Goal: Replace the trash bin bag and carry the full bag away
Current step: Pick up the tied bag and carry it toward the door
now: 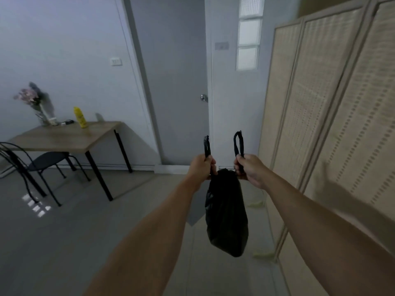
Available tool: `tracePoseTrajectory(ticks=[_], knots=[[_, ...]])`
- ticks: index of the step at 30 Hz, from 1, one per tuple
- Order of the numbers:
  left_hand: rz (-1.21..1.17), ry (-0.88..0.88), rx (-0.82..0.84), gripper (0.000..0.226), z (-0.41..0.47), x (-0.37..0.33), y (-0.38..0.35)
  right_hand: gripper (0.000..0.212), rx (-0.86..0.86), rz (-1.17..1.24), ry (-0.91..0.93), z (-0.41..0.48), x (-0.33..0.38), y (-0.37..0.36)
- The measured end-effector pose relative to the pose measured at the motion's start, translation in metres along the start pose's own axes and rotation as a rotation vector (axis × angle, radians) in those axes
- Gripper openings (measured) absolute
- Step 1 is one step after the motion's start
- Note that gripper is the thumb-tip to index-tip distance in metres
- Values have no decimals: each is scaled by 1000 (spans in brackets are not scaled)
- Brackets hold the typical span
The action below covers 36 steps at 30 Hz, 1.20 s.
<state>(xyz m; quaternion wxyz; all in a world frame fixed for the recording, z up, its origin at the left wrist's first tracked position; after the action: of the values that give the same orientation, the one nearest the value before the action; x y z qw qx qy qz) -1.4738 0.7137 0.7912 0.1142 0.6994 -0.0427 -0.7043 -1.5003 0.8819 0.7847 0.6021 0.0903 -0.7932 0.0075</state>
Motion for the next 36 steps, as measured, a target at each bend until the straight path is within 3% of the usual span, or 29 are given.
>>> tracePoseTrajectory(ticks=[9,20,36], knots=[[31,14,31,31,144,23,-12,32,-45,-23,3,145,12,14],[11,-23,122,33,367,24,6,32,-157,-15,18,339,81,11],[103,114,186,32,576,92,-31,35,-139,-102,-106,562,68,33]])
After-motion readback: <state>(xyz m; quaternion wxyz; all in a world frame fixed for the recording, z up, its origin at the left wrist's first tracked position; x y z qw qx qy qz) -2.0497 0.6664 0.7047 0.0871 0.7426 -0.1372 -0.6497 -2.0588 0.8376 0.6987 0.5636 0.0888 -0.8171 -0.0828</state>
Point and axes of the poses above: each hand's wrist, its own z-axis towards the middle knuckle, its own y-axis out of the back of the hand, x = y × z, the point moved 2 cm from there along z, towards the middle knuckle, and after that the axes turned 6 degrees about -y, right-handed, at the moved point
